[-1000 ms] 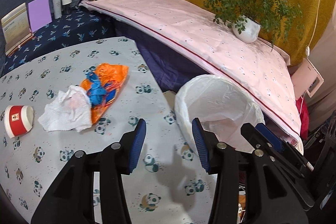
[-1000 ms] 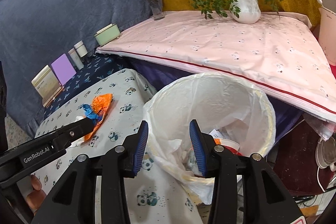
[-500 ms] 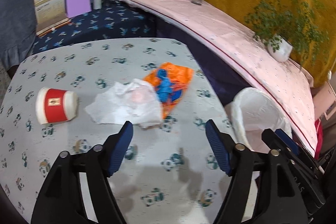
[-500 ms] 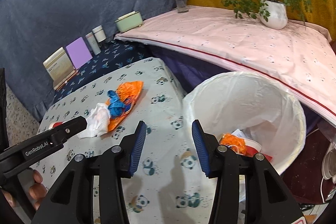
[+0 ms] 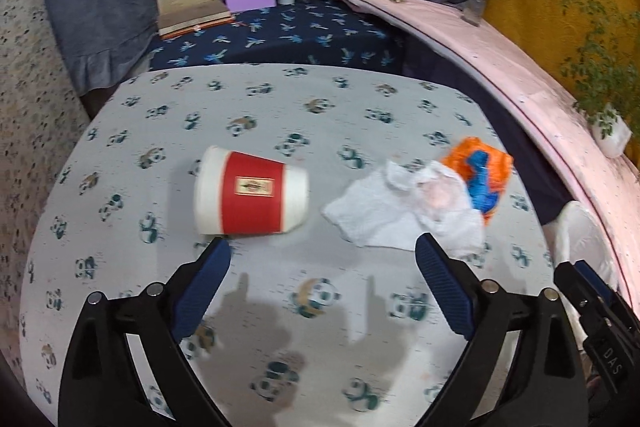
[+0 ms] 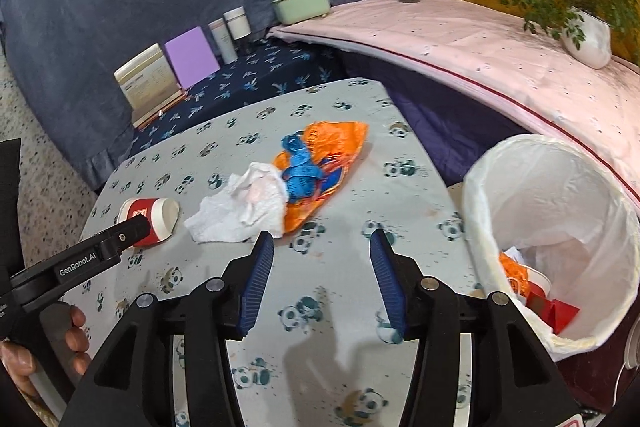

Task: Collect trash
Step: 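Move both grippers back over the table toward the red-white cup and tissue, then grasp the red-white paper cup rim with the left gripper while the right gripper grasps the white tissue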

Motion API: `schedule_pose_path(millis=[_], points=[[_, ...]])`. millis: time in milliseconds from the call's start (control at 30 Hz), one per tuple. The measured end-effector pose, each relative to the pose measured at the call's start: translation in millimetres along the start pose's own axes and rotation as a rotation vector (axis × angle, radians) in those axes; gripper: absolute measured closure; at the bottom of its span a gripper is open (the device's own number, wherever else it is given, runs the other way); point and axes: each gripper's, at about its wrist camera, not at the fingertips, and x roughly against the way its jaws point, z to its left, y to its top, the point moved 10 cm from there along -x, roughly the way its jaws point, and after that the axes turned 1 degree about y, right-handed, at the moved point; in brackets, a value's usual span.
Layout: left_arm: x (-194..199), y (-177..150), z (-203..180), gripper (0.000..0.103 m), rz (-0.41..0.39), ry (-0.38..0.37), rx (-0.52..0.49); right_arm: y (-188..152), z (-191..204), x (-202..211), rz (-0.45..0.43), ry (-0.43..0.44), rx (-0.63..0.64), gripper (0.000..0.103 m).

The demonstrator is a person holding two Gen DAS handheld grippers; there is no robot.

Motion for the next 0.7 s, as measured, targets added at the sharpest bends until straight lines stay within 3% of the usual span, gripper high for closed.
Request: schedule_pose_path(millis=[300,700], points=[[-29,9,45,0.011,0.039,0.080,0.015,2,30,-41,0.058,0.019,0.041,0.053],[-64,11,45,0.010,0.092,0.087,-0.006,3,46,-85,0.116,0.032,0.061,0.053]])
